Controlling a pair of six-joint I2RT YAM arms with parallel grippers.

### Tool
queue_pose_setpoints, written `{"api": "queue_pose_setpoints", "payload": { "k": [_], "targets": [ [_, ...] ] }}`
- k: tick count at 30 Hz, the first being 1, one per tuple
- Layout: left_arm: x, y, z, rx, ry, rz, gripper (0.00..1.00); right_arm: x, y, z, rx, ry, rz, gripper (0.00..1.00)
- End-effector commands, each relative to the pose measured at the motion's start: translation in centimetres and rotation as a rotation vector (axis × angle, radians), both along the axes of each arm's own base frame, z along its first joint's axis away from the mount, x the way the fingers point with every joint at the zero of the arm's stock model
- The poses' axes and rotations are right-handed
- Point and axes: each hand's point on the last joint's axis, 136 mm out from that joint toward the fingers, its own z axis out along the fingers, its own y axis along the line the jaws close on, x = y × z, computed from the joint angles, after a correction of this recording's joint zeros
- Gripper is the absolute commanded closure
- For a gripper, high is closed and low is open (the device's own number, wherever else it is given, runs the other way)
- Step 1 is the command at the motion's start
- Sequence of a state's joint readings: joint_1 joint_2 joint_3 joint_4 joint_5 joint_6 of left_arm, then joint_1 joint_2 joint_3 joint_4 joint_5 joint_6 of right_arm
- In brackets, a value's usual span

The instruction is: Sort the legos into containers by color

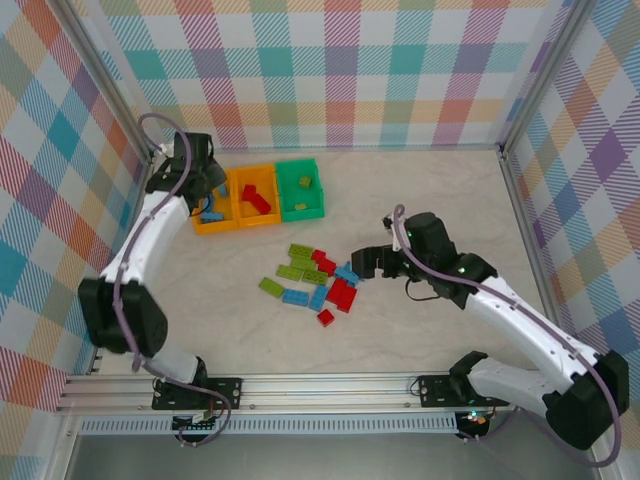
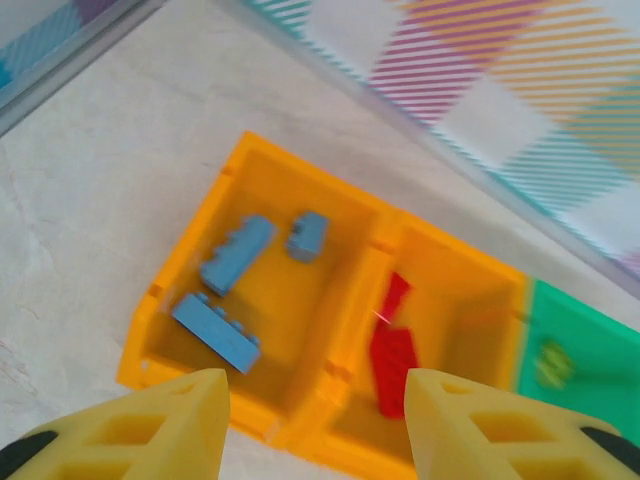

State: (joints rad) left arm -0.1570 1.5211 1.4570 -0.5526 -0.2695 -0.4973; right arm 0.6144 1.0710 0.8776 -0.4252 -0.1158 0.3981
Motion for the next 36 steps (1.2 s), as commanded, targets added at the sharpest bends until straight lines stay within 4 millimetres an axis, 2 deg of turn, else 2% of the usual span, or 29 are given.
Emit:
{"api": "queue_pose_setpoints", "payload": {
  "k": [1, 4, 6, 10, 13, 16, 17, 19, 22, 30, 34, 36],
  "targets": [
    [-4.3, -5.6, 3.7, 0.078, -0.075, -0.271, 0.51, 1.7, 2.6, 1.3, 0.044, -0.041, 0.091, 0.00],
    [-8.9, -9.4, 4.6, 0.168, -0.096, -0.548, 0.50, 3.0, 5.0, 0.4, 0.043, -0.011, 0.172, 0.00],
    [-12.2, -10.9, 4.6, 0.227, -0.100, -0.722, 0.48, 4.0, 6.5, -0.5, 0.030, 0.009, 0.219, 0.00],
    [-18.5, -12.7, 3.9, 0.354, -0.135, -1.059, 0.45, 6.2, 9.4, -2.6, -0.024, 0.029, 0.289, 0.00],
    [-23.2, -13.6, 1.6, 0.446, -0.167, -1.335, 0.42, 7.2, 11.9, -4.2, -0.076, 0.031, 0.346, 0.00],
    [-26.7, -14.0, -1.6, 0.542, -0.202, -1.576, 0.37, 8.0, 13.9, -6.3, -0.145, 0.030, 0.389, 0.00],
    [-27.5, -14.0, -2.9, 0.584, -0.222, -1.645, 0.32, 8.3, 14.5, -7.2, -0.175, 0.029, 0.401, 0.00],
    [-28.8, -14.0, -5.2, 0.651, -0.261, -1.746, 0.19, 8.7, 15.5, -8.8, -0.241, 0.032, 0.418, 0.00],
    [-29.2, -14.2, -7.0, 0.655, -0.266, -1.796, 0.14, 9.5, 16.5, -10.8, -0.328, 0.029, 0.421, 0.00],
    [-29.4, -14.5, -7.2, 0.656, -0.286, -1.824, 0.11, 10.1, 18.5, -14.5, -0.412, 0.057, 0.462, 0.01],
    [-29.7, -14.9, -7.4, 0.626, -0.303, -1.844, 0.10, 10.3, 19.0, -15.9, -0.446, 0.064, 0.467, 0.06],
    [-29.7, -15.0, -7.4, 0.620, -0.311, -1.847, 0.09, 10.7, 19.1, -16.3, -0.458, 0.066, 0.455, 0.13]
  ]
}}
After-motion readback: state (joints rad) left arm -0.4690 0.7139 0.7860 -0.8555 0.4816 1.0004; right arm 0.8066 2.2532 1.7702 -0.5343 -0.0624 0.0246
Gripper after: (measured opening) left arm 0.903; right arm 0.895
